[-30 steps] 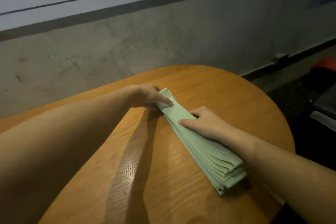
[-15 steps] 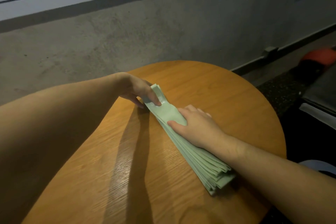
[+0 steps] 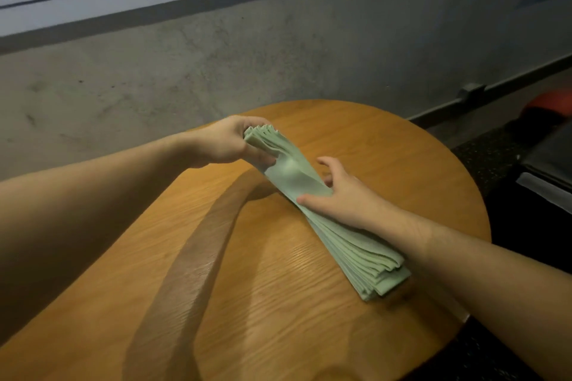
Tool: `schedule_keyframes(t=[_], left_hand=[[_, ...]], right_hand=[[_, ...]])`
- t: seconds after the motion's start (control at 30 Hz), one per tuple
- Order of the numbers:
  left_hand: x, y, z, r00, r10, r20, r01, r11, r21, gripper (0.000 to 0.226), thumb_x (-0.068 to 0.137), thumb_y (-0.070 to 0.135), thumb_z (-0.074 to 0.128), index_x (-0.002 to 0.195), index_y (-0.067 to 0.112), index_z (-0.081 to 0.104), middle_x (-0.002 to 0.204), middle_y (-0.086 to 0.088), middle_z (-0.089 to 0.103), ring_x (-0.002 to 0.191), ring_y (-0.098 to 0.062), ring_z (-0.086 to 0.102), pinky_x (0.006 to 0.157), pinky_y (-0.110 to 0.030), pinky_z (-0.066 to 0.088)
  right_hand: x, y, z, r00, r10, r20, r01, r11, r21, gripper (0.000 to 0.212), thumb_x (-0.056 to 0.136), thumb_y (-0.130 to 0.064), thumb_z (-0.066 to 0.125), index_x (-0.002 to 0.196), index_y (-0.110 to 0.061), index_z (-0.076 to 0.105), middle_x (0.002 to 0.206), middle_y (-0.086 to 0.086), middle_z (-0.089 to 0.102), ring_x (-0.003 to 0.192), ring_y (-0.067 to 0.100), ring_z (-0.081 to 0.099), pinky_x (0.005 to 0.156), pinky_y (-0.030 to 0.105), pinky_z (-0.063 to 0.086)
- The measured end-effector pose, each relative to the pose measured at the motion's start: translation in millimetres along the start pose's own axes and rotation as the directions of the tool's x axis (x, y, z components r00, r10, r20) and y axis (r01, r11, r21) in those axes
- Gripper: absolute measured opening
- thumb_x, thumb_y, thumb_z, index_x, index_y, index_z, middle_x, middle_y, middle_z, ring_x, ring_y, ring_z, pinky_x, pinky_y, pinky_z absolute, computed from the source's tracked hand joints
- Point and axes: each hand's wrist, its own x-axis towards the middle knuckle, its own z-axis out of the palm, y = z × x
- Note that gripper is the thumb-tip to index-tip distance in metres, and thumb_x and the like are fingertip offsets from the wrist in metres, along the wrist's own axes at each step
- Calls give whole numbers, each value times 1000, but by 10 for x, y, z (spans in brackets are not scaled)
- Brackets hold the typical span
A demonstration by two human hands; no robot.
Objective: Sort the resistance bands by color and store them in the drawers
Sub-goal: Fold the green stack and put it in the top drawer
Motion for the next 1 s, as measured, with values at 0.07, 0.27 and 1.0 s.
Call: schedule_keyframes(t=[0.07, 0.27, 1.0], left_hand=[[-219, -21, -34, 994, 68, -91, -70, 997, -15, 41, 81, 2, 79, 118, 12, 67, 112, -7, 73, 106, -20, 69, 93, -32, 57], [-882, -277, -242, 933, 70, -353, -105, 991, -80, 41, 80, -4, 78, 117, 12, 67, 109, -7, 74, 103, -21, 71, 94, -41, 58], [-3122, -1741, 9, 718, -132, -683, 138, 989, -47, 47, 77, 34, 80, 119, 43, 60, 122, 19, 57, 110, 8, 56, 89, -23, 53]], right_hand=[[-39, -67, -21, 998, 6, 65, -5, 1000, -6, 91, 76, -61, 75, 149, -34, 29, 126, -4, 59, 110, 18, 61, 93, 38, 52], [-122, -354, -47, 962, 36, 269, 16, 982, -189, 68, 75, -54, 81, 134, -31, 54, 118, -6, 64, 97, 12, 65, 87, 32, 56], [91, -1645, 1105, 761, -530, 375, 633, 477, -610, 52, 82, -56, 73, 126, -38, 54, 114, -12, 58, 106, 15, 57, 75, 30, 43]])
